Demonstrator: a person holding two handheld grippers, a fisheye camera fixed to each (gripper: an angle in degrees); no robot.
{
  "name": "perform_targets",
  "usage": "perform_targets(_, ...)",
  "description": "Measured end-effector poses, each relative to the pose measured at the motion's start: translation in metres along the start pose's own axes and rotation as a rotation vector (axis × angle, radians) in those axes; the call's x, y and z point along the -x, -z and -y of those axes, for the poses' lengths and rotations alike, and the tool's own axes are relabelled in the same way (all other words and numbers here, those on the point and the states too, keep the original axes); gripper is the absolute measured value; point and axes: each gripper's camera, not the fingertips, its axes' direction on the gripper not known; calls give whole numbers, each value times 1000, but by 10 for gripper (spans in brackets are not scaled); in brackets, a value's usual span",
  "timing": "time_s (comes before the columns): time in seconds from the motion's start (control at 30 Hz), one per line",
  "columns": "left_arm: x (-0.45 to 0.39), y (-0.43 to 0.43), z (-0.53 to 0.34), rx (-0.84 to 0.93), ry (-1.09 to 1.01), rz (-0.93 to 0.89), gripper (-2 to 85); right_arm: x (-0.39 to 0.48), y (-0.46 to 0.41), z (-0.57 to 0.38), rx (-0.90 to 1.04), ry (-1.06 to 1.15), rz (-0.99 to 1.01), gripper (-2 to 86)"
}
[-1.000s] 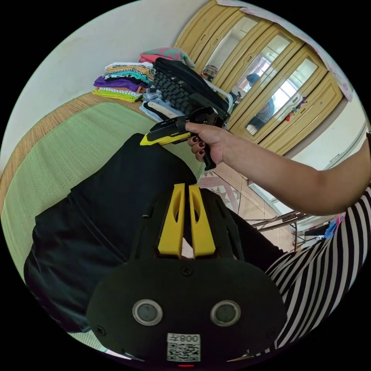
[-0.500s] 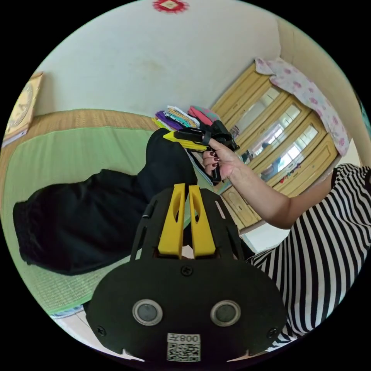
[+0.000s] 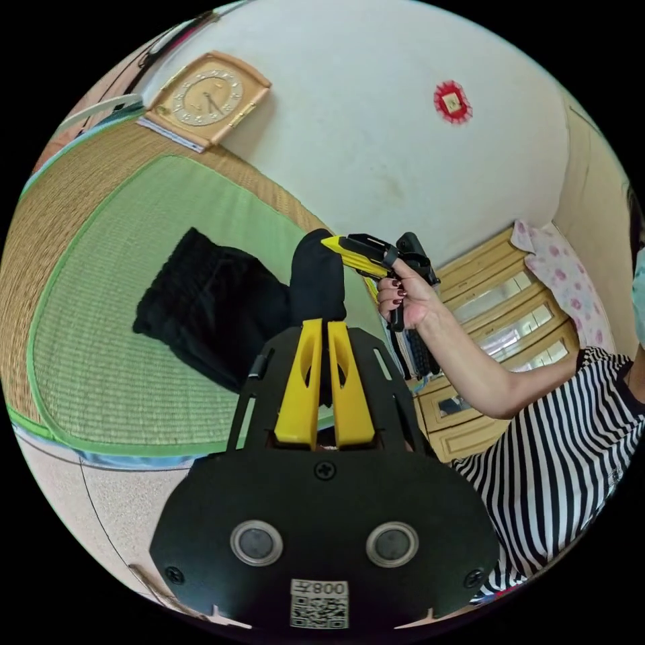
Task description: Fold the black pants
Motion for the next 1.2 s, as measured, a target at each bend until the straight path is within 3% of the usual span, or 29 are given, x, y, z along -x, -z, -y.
perform_targets(0.53,57,126,47,-105,225,70,12,-71,-199,72,153,36,-63,22)
perform_targets(0.9,14,179,44,-265,203,130,3,-100,-204,65,112,253,-12,2)
perform_targets(1.07,-19,157,68,-137,77,192,1,-123,-242,75,203,267,-61,1)
perform_targets(1.2,-19,130,80,-5,100,413,1,-141,-293,93,320,265,-206,0)
